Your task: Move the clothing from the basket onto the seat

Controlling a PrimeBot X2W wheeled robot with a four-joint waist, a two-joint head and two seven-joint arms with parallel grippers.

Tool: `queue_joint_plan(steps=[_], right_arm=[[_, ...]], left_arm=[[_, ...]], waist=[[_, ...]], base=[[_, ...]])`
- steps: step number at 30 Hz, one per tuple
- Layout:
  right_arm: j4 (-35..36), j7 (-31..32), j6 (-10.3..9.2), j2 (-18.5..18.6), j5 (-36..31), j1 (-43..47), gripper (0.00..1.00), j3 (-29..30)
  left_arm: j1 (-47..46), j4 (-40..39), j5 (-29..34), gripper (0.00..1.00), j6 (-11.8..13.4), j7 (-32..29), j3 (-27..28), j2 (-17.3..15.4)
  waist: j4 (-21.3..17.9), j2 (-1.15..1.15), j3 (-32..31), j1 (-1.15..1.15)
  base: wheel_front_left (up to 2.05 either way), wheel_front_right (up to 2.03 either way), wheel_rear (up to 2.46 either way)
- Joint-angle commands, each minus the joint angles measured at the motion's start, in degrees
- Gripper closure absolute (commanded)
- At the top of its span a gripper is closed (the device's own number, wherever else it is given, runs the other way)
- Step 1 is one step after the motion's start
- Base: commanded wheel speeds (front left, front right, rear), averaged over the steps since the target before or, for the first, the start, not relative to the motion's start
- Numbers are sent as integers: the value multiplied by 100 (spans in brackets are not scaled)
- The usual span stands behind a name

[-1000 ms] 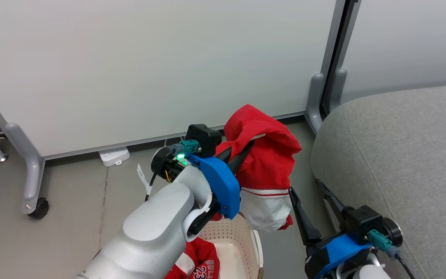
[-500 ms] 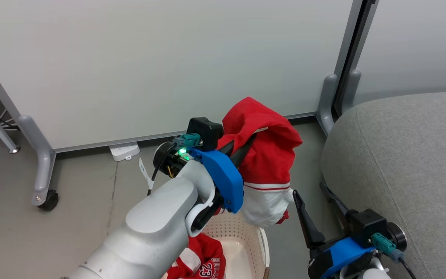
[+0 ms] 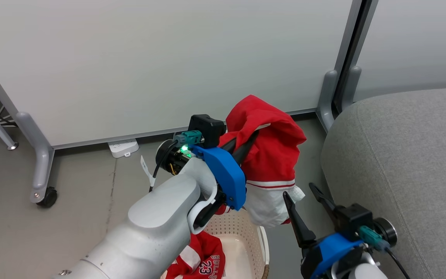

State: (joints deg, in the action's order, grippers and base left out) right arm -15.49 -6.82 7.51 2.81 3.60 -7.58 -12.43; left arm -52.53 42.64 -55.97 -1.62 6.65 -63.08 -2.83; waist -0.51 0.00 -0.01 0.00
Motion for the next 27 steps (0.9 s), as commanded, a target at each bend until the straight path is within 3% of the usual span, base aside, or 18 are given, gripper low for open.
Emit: queue_joint_plan(steps=[1, 8, 13, 19, 20, 22, 27], right_arm=[[-78, 90, -4, 14, -61, -168, 0, -38], [-729, 439, -4, 14, -45, -873, 0, -363], [-1344, 558, -3, 13, 398, -1418, 0, -624], [-1940, 422, -3, 14, 652, -2000, 0, -1075], [-2028, 404, -3, 13, 664, -2069, 26, -1138], [-2167, 327, -3, 13, 642, -2199, 100, -1252], [-2423, 160, -4, 14, 770, -2339, 100, -1396]], left_arm=[[-92, 7, -36, 100, 23, 51, -22, -11], [-183, -87, -258, 100, 17, 122, -208, -11], [-221, -133, -381, 100, 46, 176, -348, -11], [-300, -185, -543, 100, 68, 250, -496, -11], [-305, -187, -562, 100, 74, 262, -510, -11], [-309, -198, -611, 100, 81, 277, -549, -9], [-330, -158, -733, 100, 88, 332, -628, -10]], waist=[[9, 0, 9, 0], [41, 0, 45, 0], [75, 0, 66, 0], [103, 0, 62, 0], [107, 0, 58, 0], [115, 0, 48, 0], [114, 0, 18, 0]], base=[[0, 0, 0], [0, 0, 0], [0, 0, 0], [0, 0, 0], [0, 0, 0], [0, 0, 0], [0, 0, 0]])
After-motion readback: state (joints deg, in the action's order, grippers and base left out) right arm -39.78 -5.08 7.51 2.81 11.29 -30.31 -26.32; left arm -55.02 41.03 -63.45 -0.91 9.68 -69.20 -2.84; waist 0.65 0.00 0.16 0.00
